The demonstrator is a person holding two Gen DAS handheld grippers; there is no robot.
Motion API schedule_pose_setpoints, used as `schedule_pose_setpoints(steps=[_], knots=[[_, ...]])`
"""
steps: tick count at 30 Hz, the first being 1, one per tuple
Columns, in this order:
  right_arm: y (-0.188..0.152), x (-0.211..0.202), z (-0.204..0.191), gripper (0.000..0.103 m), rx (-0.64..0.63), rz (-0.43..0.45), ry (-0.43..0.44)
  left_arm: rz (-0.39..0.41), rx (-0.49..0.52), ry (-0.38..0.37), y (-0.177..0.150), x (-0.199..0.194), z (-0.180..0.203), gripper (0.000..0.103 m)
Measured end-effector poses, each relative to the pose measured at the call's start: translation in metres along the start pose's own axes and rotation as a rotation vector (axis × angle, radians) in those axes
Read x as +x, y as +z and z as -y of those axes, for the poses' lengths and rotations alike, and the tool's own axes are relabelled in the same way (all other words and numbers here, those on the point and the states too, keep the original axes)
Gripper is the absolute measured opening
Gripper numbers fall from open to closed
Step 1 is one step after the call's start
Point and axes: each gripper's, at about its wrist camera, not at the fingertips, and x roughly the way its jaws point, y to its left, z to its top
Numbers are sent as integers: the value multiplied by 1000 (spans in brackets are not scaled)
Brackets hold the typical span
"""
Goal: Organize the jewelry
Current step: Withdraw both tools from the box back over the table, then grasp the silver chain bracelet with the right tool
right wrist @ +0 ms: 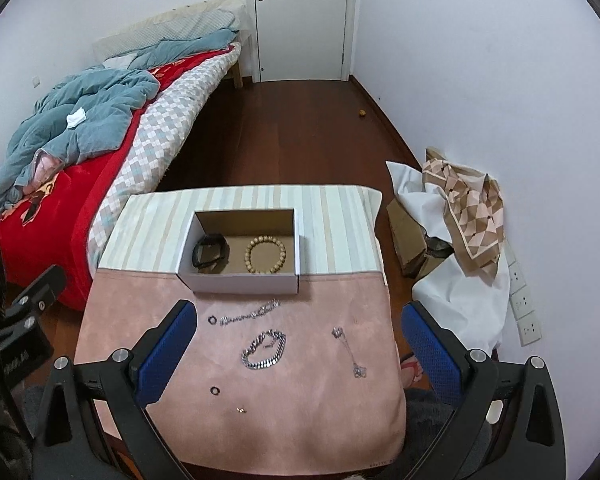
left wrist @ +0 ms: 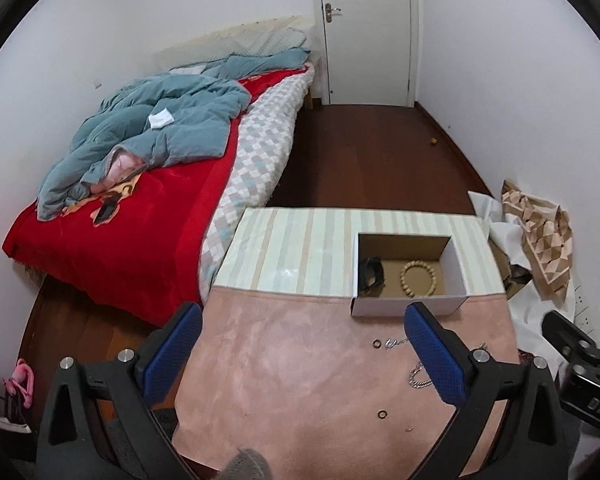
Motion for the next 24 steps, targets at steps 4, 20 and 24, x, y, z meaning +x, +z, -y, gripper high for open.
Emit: schedule_pose_setpoints(steps=[4, 20, 24], knots=[[-28, 26, 13, 103, 32, -48, 17, -64, 28, 24, -31, 31, 7, 103], [-121, 165, 46, 51, 163, -353, 158, -371, 145, 81, -140, 153, 44, 103], [-111, 194, 30, 50, 164, -359, 182, -379, 125, 114, -134, 170, 37, 103]])
